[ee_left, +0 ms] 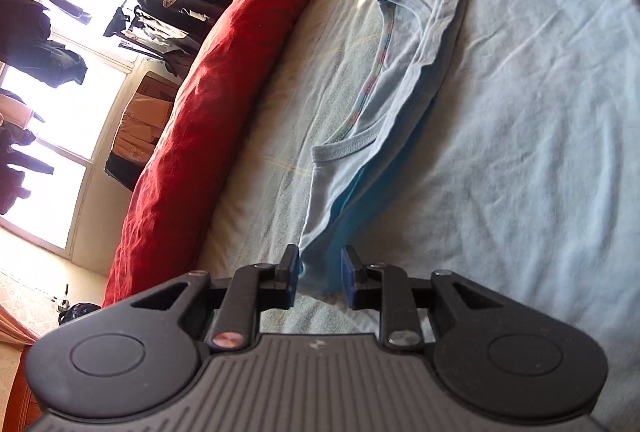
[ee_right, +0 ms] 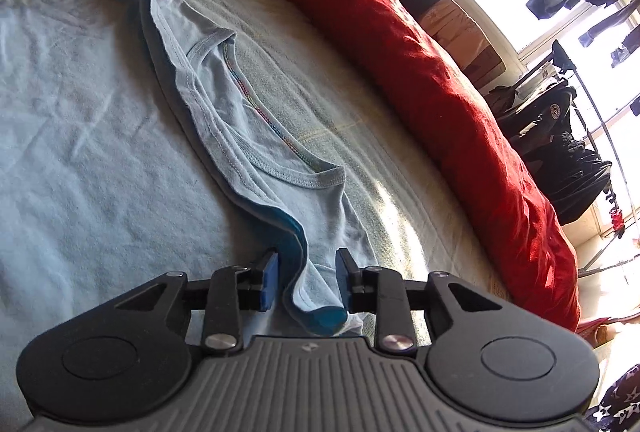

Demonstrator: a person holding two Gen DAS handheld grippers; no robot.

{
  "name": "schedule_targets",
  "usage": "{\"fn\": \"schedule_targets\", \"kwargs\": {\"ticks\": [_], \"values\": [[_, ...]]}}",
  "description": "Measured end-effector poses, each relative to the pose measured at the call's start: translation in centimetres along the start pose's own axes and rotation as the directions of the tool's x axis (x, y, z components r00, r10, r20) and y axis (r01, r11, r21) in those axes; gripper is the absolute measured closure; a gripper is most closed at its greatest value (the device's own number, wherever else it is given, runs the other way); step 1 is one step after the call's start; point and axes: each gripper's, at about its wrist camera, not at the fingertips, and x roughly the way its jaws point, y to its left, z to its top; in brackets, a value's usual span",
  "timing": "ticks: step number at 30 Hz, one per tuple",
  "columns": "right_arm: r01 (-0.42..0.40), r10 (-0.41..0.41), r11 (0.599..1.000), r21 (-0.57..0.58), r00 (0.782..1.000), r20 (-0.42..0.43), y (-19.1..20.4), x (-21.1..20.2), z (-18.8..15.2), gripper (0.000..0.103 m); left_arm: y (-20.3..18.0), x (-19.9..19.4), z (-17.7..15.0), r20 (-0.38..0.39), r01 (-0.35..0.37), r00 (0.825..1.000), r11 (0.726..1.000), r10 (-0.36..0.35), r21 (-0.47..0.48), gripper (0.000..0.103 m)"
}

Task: Fold clothes
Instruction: 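Lower the held hem onto the shirt near the collar with both grippers, then open both grippers and lift them off the folded shirt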

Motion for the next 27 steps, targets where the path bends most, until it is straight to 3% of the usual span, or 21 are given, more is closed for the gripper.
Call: {"fn": "schedule_targets", "kwargs": {"ticks": [3,6,8,12,15,18,20,23,25,27], "values": [[-0.022,0.022,0.999,0.029,1.0,-0.017,-0.7,-2.1,-0.7,0.067,1.5,-1.4,-0.7,-0.045,-0.032,0.999,0.999,0.031,-0.02,0.067],[-0.029,0.031,0.998,0.058,0.999,-0.023,-1.3,-4.3,-1.3,0.067,3.9,-2.6,-1.2,-0.11,-0.056,0.993,0.989,0.041,-0.134,0.067],[-0.037,0.039,0.997,0.071,0.999,-0.028,-1.4,-5.4,-1.4,0.067,4.7,-4.0,-1.2,-0.094,-0.036,0.995,0.981,0.019,-0.189,0.067],[-0.131,0.134,0.98,0.151,0.991,-0.012,-1.7,-7.0,-1.5,0.068,3.7,-7.2,-0.1,-0.01,0.081,0.996,0.972,-0.085,-0.22,0.066],[-0.233,0.241,0.942,0.243,0.971,-0.004,-2.1,-6.9,-1.9,0.07,2.2,-8.0,0.7,0.032,0.164,0.986,0.962,-0.161,-0.217,0.065],[-0.301,0.319,0.894,0.331,0.948,0.001,-2.9,-5.3,-2.5,0.085,1.3,-7.1,1.5,0.045,0.226,0.974,0.947,-0.222,-0.23,0.065],[-0.338,0.359,0.85,0.405,0.933,0.024,-4.0,-3.8,-2.8,0.088,1.3,-5.7,2.0,0.049,0.269,0.963,0.923,-0.266,-0.276,0.065],[-0.381,0.404,0.779,0.499,0.912,0.065,-5.6,-1.3,-3.0,0.088,2.2,-2.8,2.3,0.082,0.355,0.932,0.844,-0.353,-0.402,0.065],[-0.378,0.409,0.759,0.53,0.91,0.063,-6.5,0.6,-2.9,0.088,2.9,-0.2,2.3,0.108,0.41,0.903,0.762,-0.415,-0.501,0.065],[-0.348,0.376,0.776,0.527,0.925,0.056,-6.9,2.0,-2.7,0.088,2.8,2.4,2.2,0.098,0.407,0.899,0.733,-0.427,-0.545,0.065]]}}
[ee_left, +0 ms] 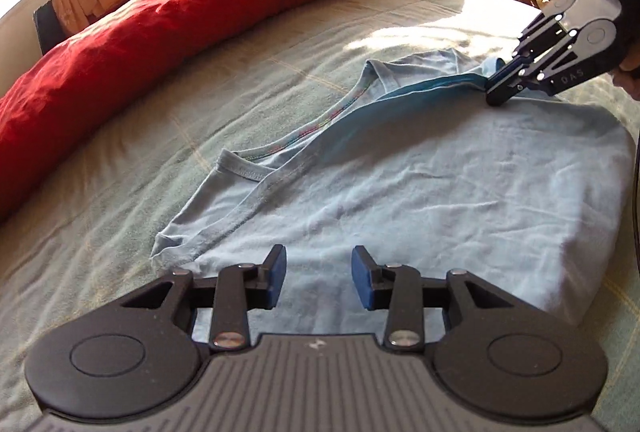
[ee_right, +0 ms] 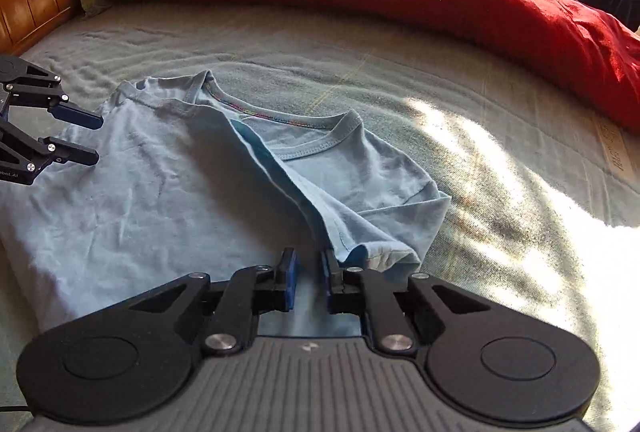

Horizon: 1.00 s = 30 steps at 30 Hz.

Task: Fold clothes
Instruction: 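Open both grippers and lift them off the folded shirt, then move both open grippers over the folded shirt toward its side edge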

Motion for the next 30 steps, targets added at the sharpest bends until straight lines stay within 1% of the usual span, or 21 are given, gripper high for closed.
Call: {"fn": "schedule_targets", "kwargs": {"ticks": [3,4,6,9,11,12,14,15,18,20,23,24,26,29,30], "values": [[0.006,-0.006,1.0,0.021,1.0,0.018,-1.4,1.4,1.1,0.092,1.8,2.7,0.3,0.008,0.002,1.0,0.999,-0.002,-0.054,0.065],[0.012,-0.013,0.999,0.031,1.0,0.025,-1.9,1.8,1.5,0.092,2.3,3.1,0.5,0.013,-0.009,1.0,0.997,0.01,-0.074,0.064],[0.034,-0.036,0.998,0.046,0.999,0.038,-2.6,2.4,2.0,0.092,3.4,4.0,0.9,0.023,-0.031,0.999,0.993,0.034,-0.116,0.06],[0.051,-0.056,0.996,0.077,0.996,0.064,-3.3,2.0,2.4,0.091,3.9,4.1,1.3,0.026,-0.096,0.995,0.988,0.1,-0.12,0.061],[0.038,-0.046,0.994,0.099,0.996,0.078,-3.8,0.6,1.9,0.091,3.6,3.0,1.1,0.042,-0.109,0.993,0.988,0.114,-0.108,0.064],[0.031,-0.041,0.993,0.11,0.996,0.085,-4.0,-0.1,1.7,0.091,3.4,2.5,0.9,0.05,-0.114,0.991,0.988,0.12,-0.102,0.064],[0.018,-0.031,0.991,0.131,0.995,0.098,-4.4,-1.4,1.2,0.088,3.0,1.1,0.4,0.061,-0.085,0.994,0.992,0.091,-0.096,0.062],[0.022,-0.035,0.99,0.142,0.995,0.091,-4.5,-1.8,0.9,0.087,2.8,0.4,0.0,0.059,-0.077,0.995,0.992,0.083,-0.097,0.062],[-0.004,-0.011,0.98,0.201,0.997,0.072,-5.5,-2.5,-0.5,0.085,1.8,-1.4,-1.3,0.04,-0.054,0.997,0.994,0.058,-0.098,0.062],[-0.017,0.002,0.968,0.251,0.998,0.058,-6.1,-2.2,-1.3,0.084,1.1,-2.3,-2.1,0.035,-0.035,0.999,0.994,0.039,-0.102,0.061],[-0.064,0.047,0.944,0.323,0.997,0.058,-6.7,-0.9,-2.0,0.082,0.2,-3.0,-3.1,0.026,-0.018,0.999,0.995,0.021,-0.102,0.059],[-0.078,0.061,0.935,0.346,0.996,0.061,-6.9,-0.4,-2.3,0.083,-0.1,-3.2,-3.3,0.023,-0.019,1.0,0.995,0.021,-0.101,0.059],[-0.05,0.024,0.944,0.325,0.996,0.084,-6.5,-0.4,-2.2,0.098,-0.6,-3.3,-3.7,0.015,-0.019,1.0,0.996,0.02,-0.091,0.059],[-0.043,0.007,0.942,0.332,0.994,0.109,-6.8,-0.4,-1.4,0.098,-0.7,-3.0,-3.8,0.008,-0.029,1.0,0.997,0.03,-0.07,0.057],[-0.025,-0.012,0.941,0.337,0.994,0.11,-7.0,-0.2,-1.0,0.103,-0.6,-2.8,-3.8,0.005,-0.029,1.0,0.996,0.029,-0.081,0.056]]}}
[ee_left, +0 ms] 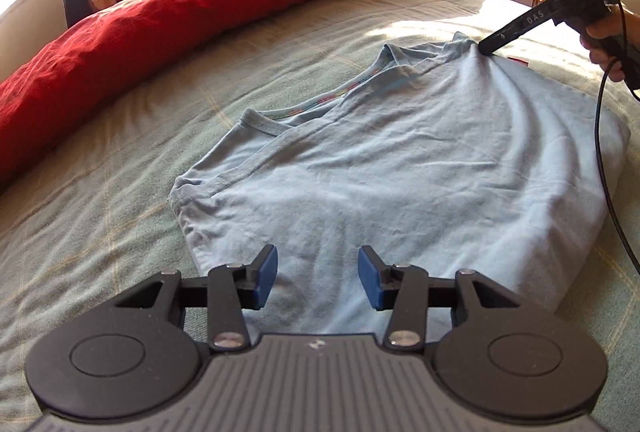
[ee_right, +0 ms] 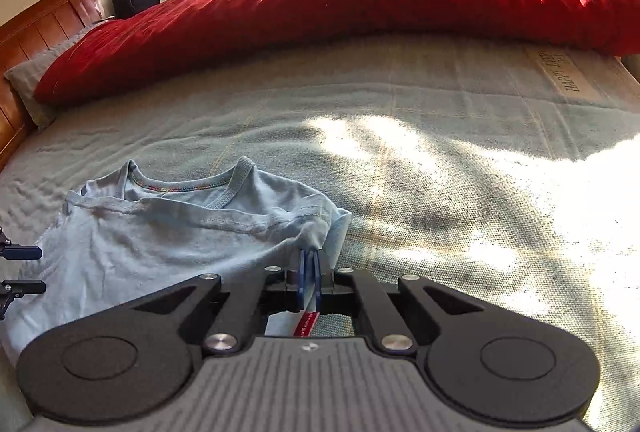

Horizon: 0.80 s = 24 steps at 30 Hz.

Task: Fold clothes
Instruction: 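Move both open grippers over the folded shirt toward its side edge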

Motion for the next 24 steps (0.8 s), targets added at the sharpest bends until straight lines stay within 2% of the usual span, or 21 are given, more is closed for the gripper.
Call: {"fn": "schedule_targets", "kwargs": {"ticks": [1,2,4,6,7,11,16,20,23,24], "values": [[0.041,-0.041,0.999,-0.006,0.999,0.007,-0.1,0.3,0.4,0.103,0.1,0.2,0.1,-0.002,0.001,1.0,1.0,-0.001,-0.012,0.056],[0.043,-0.043,0.999,0.006,0.999,-0.002,-0.3,0.5,0.6,0.103,0.3,0.3,0.1,-0.005,0.002,1.0,1.0,-0.002,-0.024,0.056],[0.006,-0.006,0.999,0.049,1.0,0.002,-0.9,-0.3,0.6,0.1,0.4,-0.2,0.3,0.006,0.001,1.0,0.999,-0.001,-0.041,0.057],[-0.014,0.013,0.999,0.032,1.0,0.014,-0.5,-1.9,0.2,0.092,0.1,-1.1,0.5,0.025,0.006,1.0,0.999,-0.005,-0.035,0.057],[-0.052,0.052,0.998,0.021,0.999,0.005,0.2,-3.0,-0.1,0.09,-0.1,-1.7,0.6,0.032,0.016,0.999,0.999,-0.015,-0.035,0.057],[-0.147,0.144,0.985,-0.089,0.989,-0.041,4.7,-6.3,-2.1,0.089,-2.0,-3.7,0.8,0.044,0.031,0.999,0.999,-0.03,-0.016,0.057],[-0.24,0.219,0.947,-0.212,0.969,-0.117,11.1,-7.7,-5.8,0.089,-5.4,-6.2,-0.1,0.106,0.116,0.988,0.993,-0.115,0.001,0.057],[-0.267,0.235,0.914,-0.307,0.962,-0.137,14.9,-7.2,-8.6,0.089,-8.0,-6.9,-1.0,0.142,0.179,0.973,0.983,-0.184,0.044,0.057],[-0.221,0.183,0.919,-0.327,0.973,-0.142,15.5,-5.9,-9.8,0.089,-8.4,-4.7,-1.7,0.086,0.158,0.983,0.987,-0.161,0.043,0.057],[-0.204,0.166,0.925,-0.32,0.976,-0.143,15.3,-5.4,-10.1,0.089,-8.1,-3.5,-2.2,0.052,0.132,0.99,0.991,-0.134,0.029,0.055]]}}
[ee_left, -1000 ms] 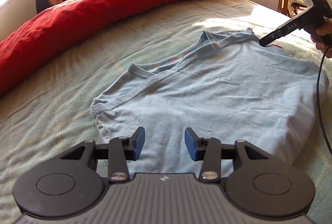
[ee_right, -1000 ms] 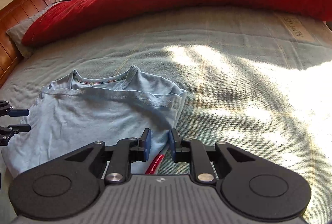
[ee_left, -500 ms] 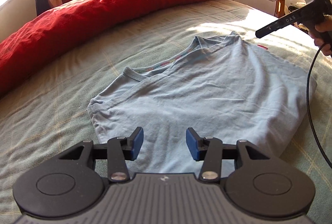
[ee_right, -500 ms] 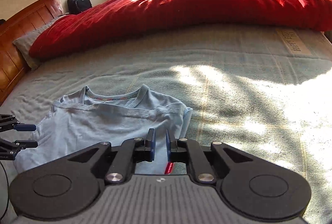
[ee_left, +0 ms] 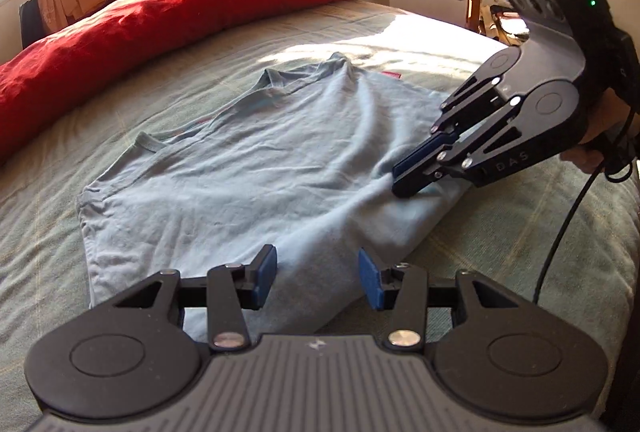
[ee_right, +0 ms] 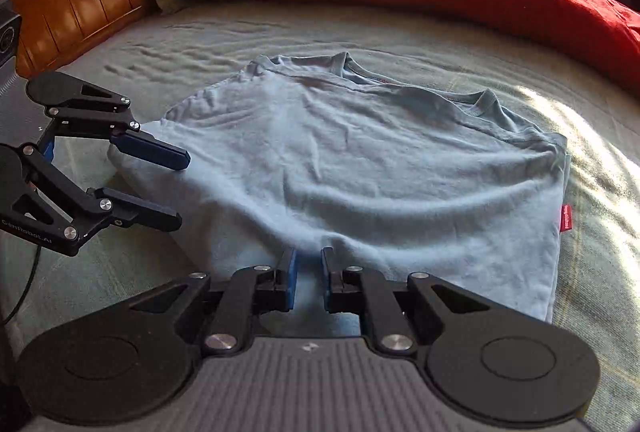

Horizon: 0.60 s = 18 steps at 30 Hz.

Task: Fold clothes
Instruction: 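Move both open grippers over the folded shirt toward its side edge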

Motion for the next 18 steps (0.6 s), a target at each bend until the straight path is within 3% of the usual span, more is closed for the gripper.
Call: {"fn": "schedule_targets", "kwargs": {"ticks": [3,6,8,10,13,15,17,18], "values": [[0.004,-0.005,0.997,0.077,1.0,0.015,-2.0,-0.5,-1.1,0.095,2.9,0.8,-1.5,-0.014,0.057,0.998,0.989,-0.059,-0.134,0.054],[0.033,-0.035,0.994,0.105,0.999,0.014,-2.7,-2.0,-1.8,0.094,3.7,-1.5,-1.6,-0.022,0.025,0.999,0.983,-0.03,-0.181,0.059],[0.033,-0.036,0.995,0.098,0.999,0.033,-2.1,-2.8,-1.6,0.09,3.6,-2.9,-1.3,0.015,0.071,0.998,0.979,-0.069,-0.189,0.059],[-0.021,0.015,0.995,0.096,0.997,0.07,-1.0,-3.0,-0.7,0.089,3.0,-3.4,-0.9,0.047,0.124,0.992,0.974,-0.117,-0.192,0.058],[-0.101,0.097,0.992,0.074,0.993,0.067,1.0,-1.3,1.0,0.089,2.1,-2.3,-0.1,0.049,0.179,0.984,0.962,-0.173,-0.207,0.057],[-0.148,0.145,0.985,0.083,0.988,0.046,1.9,0.7,1.8,0.089,2.4,-1.0,-0.3,0.027,0.176,0.984,0.956,-0.175,-0.235,0.057],[-0.146,0.145,0.981,0.131,0.989,0.019,1.7,2.7,1.9,0.09,2.9,0.2,-0.5,0.006,0.159,0.987,0.951,-0.163,-0.265,0.057],[-0.123,0.121,0.983,0.136,0.992,0.018,1.4,3.2,1.7,0.095,3.8,0.5,-1.0,-0.014,0.14,0.988,0.942,-0.151,-0.306,0.058]]}}
